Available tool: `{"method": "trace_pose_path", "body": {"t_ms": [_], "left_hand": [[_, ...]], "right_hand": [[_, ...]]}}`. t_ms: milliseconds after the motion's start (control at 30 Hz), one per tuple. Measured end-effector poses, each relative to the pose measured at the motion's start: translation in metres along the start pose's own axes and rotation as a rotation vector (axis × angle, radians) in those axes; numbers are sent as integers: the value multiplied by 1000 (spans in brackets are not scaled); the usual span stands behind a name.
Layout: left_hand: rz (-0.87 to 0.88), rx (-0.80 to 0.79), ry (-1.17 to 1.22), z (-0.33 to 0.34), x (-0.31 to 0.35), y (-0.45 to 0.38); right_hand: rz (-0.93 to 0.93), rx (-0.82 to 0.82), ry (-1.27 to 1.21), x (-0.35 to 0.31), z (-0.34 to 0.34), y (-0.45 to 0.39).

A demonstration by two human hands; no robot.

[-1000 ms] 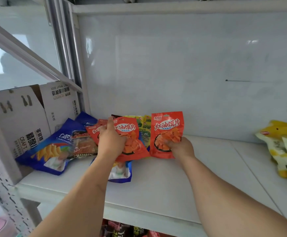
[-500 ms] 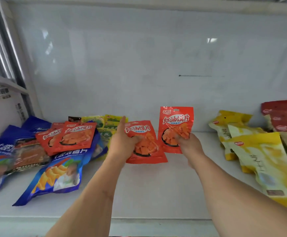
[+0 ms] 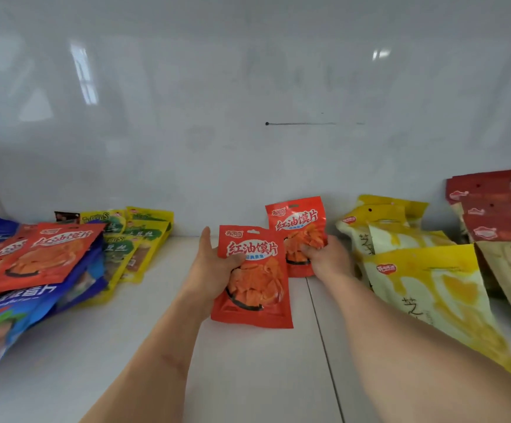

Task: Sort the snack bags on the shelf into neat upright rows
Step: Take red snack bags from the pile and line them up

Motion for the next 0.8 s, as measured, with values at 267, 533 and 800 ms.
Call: {"method": "trace_pose_path", "body": {"t_ms": [267,533,800], "left_hand": [[-57,-2,35,2,-8,-28],[-113,-26,88,34,-17,-51],[-133,32,19,52,-21,-63]], "right_hand": [[108,84,39,9,7,-28],[124,220,-96,0,-3,-8],[88,204,20,0,-6,5]]}}
Point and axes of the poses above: each hand's wrist, its own y-axis away from the middle knuckle, its own z-axis out of the palm, x = y × z, the point moved 6 cm from there along -y, towards the middle knuckle, and after that the axes turned 13 degrees about -x, right-handed, at the moved point
